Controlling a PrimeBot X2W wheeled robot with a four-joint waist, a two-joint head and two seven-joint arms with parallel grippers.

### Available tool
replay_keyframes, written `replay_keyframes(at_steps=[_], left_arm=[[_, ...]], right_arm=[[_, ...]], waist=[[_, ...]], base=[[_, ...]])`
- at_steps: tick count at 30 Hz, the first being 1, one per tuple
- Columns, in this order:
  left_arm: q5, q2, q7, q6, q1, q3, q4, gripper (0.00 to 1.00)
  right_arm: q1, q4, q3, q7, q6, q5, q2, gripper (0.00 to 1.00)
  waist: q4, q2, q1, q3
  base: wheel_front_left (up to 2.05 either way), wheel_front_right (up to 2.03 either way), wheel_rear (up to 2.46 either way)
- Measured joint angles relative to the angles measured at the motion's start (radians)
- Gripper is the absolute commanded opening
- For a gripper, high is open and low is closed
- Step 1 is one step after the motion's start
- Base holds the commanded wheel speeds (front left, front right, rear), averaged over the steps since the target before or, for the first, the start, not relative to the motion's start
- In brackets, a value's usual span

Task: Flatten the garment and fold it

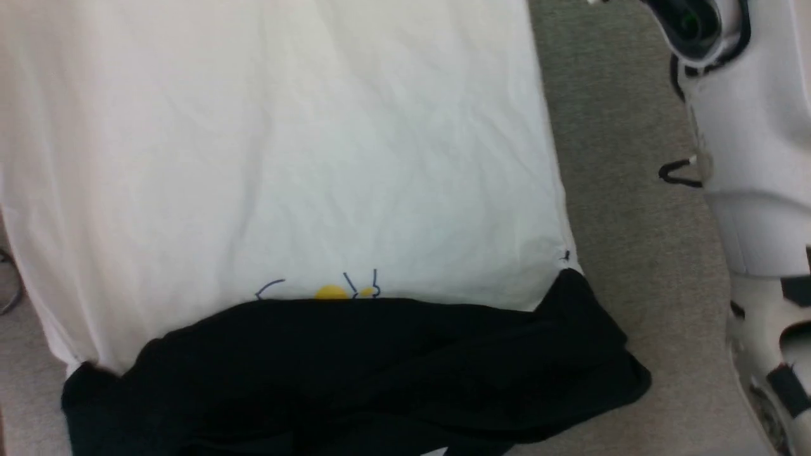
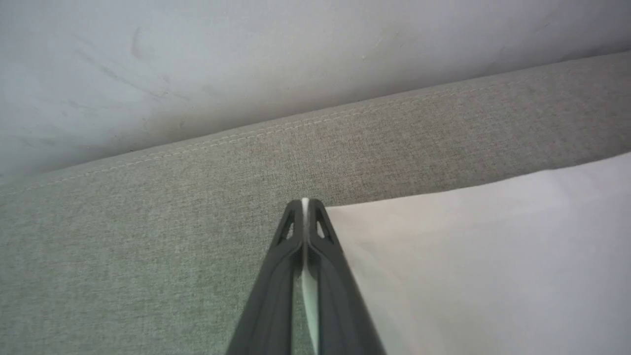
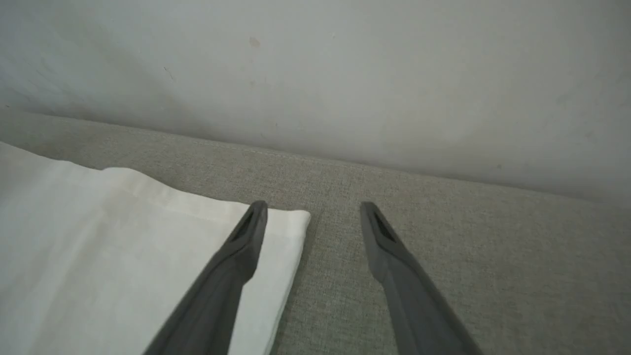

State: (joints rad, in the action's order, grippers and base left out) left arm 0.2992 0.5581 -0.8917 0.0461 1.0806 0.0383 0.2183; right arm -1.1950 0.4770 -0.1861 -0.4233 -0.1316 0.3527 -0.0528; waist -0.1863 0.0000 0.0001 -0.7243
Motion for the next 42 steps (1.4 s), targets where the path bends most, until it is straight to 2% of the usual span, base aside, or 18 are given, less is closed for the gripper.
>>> replay_keyframes(at_steps=[7, 13, 14, 15, 18, 22, 32, 38, 42], left_arm=[[0.009, -0.044, 0.049, 0.008, 0.015, 0.035, 0.021, 0.00], [0.018, -0.073, 0.074, 0.014, 0.034, 0.053, 0.027, 0.00], [0.018, -0.078, 0.076, 0.014, 0.034, 0.056, 0.028, 0.00], [0.019, -0.081, 0.080, 0.015, 0.034, 0.058, 0.028, 0.00], [0.021, -0.083, 0.093, 0.015, 0.034, 0.062, 0.030, 0.00], [0.024, -0.082, 0.135, 0.016, 0.035, 0.065, 0.028, 0.00], [-0.060, -0.043, 0.412, 0.021, 0.079, 0.071, 0.051, 0.00], [-0.081, -0.035, 0.559, 0.013, 0.090, 0.072, 0.111, 0.00], [-0.063, -0.035, 0.638, 0.014, 0.061, 0.058, 0.126, 0.00]], right_arm=[[-0.130, 0.248, -0.007, -0.149, 0.000, -0.039, 0.000, 1.00], [-0.213, 0.328, -0.012, -0.239, 0.000, -0.108, 0.001, 1.00], [-0.224, 0.338, -0.011, -0.257, 0.000, -0.110, 0.000, 0.94], [-0.236, 0.346, -0.012, -0.278, 0.000, -0.123, 0.000, 0.53], [-0.265, 0.356, -0.012, -0.334, 0.000, -0.146, 0.002, 0.00], [-0.273, 0.343, -0.006, -0.330, 0.000, -0.187, 0.006, 0.00], [-0.272, 0.253, 0.030, -0.056, -0.001, -0.309, 0.005, 0.00], [-0.268, 0.247, 0.002, 0.090, -0.001, -0.265, 0.005, 0.00], [-0.222, 0.235, -0.063, 0.190, -0.001, -0.206, 0.002, 0.00]], waist=[[0.061, 0.0000, 0.0000, -0.012], [0.098, 0.0000, -0.0001, -0.026], [0.103, 0.0000, -0.0001, -0.027], [0.107, 0.0000, -0.0002, -0.030], [0.116, 0.0000, -0.0001, -0.037], [0.119, 0.0000, -0.0001, -0.043], [0.103, 0.0000, 0.0000, -0.039], [0.093, 0.0000, 0.0000, -0.010], [0.088, 0.0000, -0.0001, 0.031]], base=[[0.00, 0.00, 0.00], [0.00, 0.00, 0.00], [0.00, 0.00, 0.00], [0.00, 0.00, 0.00], [0.00, 0.00, 0.00], [0.00, 0.00, 0.00], [0.00, 0.00, 0.00], [0.00, 0.00, 0.00], [0.00, 0.00, 0.00]])
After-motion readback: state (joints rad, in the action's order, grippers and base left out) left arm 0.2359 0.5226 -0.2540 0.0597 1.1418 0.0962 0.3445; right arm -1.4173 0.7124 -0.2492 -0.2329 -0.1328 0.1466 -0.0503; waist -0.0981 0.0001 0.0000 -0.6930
